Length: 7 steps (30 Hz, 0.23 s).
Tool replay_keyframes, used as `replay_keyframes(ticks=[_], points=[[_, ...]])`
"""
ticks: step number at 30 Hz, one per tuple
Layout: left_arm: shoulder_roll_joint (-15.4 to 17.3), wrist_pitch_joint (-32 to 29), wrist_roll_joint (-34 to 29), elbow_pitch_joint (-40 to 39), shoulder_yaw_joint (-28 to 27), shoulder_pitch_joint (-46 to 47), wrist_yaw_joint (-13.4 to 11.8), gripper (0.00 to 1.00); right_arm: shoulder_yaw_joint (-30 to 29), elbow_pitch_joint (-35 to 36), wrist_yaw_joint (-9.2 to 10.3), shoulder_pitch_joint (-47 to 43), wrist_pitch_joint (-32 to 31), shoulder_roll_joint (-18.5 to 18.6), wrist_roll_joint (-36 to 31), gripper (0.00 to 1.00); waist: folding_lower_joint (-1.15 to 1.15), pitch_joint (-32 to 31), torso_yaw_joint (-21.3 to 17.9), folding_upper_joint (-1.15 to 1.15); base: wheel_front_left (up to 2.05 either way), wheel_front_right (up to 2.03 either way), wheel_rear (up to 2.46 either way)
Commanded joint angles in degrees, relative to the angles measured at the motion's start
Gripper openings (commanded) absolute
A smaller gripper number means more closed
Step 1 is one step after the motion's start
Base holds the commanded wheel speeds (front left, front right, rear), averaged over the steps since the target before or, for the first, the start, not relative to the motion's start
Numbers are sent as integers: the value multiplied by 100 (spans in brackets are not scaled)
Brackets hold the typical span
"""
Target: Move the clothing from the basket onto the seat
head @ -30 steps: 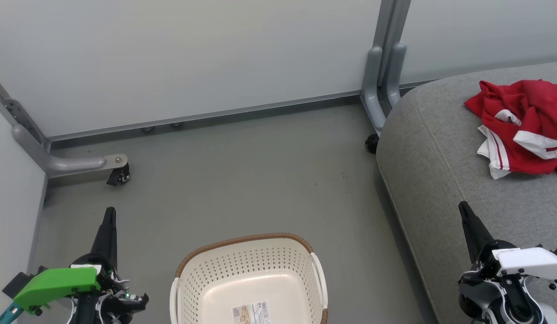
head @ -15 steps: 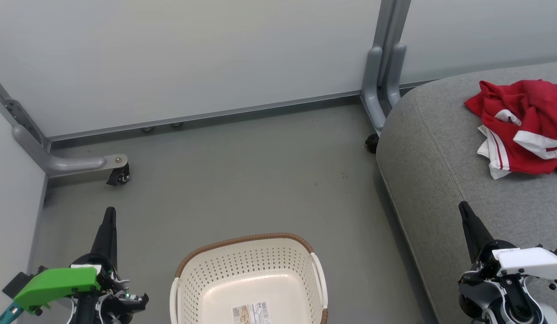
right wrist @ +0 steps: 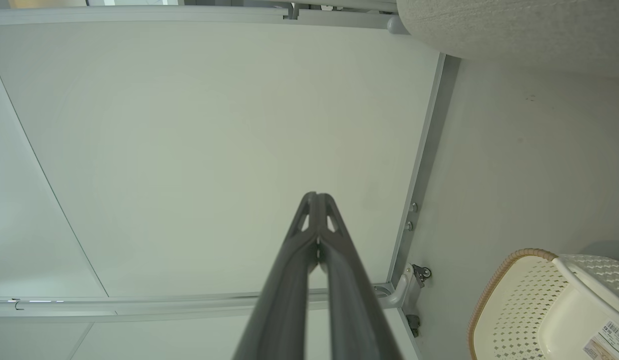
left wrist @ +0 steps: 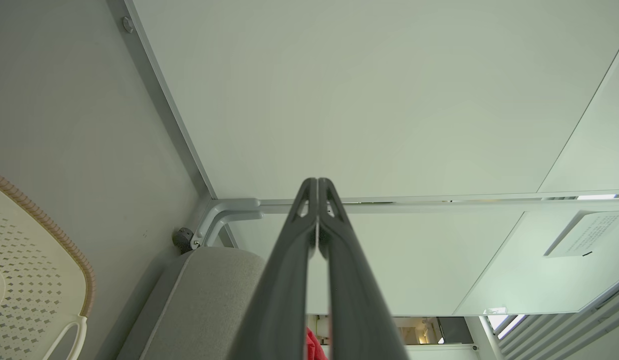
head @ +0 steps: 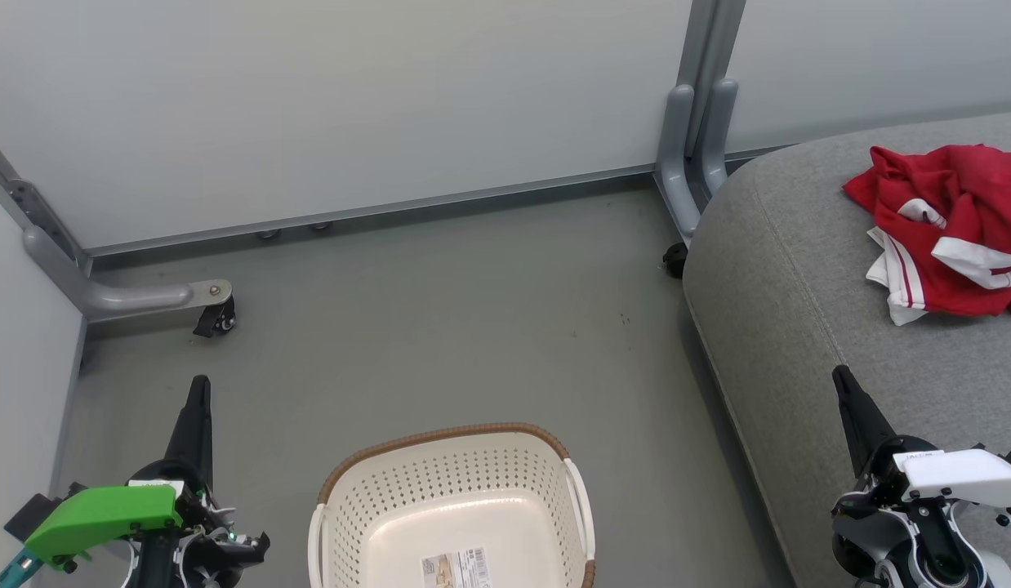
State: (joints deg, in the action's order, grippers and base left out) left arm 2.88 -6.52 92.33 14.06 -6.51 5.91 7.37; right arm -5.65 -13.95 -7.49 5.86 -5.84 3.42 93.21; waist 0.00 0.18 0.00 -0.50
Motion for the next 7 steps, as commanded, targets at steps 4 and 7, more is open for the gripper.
replay_keyframes(ticks=[4,7], points=[[-1,-24,17,4,-14,61,27,0,-22,-14,0,50,-28,10,-31,0,0,0,0,50,0,0,0],[-1,-24,16,4,-14,61,27,0,-25,-14,0,50,-21,8,-35,0,0,0,0,50,0,0,0]])
